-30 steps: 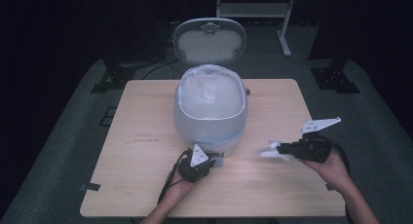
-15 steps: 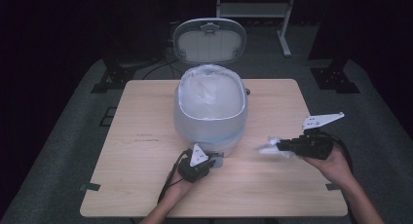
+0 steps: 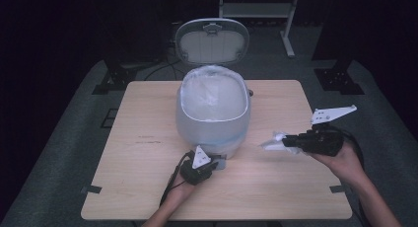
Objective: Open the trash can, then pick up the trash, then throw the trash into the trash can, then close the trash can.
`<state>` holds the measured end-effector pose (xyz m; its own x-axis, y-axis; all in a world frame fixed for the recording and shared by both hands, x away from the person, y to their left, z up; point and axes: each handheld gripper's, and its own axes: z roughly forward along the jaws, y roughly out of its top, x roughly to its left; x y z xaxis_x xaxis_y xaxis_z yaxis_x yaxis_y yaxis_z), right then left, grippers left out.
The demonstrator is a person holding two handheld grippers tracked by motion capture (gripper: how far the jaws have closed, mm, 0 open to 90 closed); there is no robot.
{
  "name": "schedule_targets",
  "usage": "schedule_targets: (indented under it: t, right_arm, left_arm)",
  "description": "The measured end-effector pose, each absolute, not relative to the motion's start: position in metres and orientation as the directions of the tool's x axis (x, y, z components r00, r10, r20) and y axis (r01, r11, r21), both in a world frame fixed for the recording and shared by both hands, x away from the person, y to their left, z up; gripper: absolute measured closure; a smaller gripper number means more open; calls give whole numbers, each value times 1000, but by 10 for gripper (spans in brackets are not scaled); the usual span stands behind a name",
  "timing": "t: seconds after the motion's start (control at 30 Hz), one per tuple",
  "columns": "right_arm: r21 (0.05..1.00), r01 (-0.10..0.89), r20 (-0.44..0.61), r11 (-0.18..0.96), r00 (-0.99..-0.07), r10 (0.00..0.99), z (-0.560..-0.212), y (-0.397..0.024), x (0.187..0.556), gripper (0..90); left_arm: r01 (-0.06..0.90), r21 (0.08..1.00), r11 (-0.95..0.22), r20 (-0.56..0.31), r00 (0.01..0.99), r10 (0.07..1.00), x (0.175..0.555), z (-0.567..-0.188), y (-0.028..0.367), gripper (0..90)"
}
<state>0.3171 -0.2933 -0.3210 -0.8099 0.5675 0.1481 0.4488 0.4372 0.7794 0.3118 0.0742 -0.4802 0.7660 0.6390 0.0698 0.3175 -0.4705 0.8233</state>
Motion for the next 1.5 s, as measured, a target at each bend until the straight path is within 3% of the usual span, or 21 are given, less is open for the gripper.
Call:
schedule_targets:
  t: [1.5]
  right_arm:
    - [815, 385, 132, 433, -851, 508, -250, -277, 317, 845]
  left_arm:
    - [321, 822, -470, 66, 766, 639, 312, -480, 74, 752]
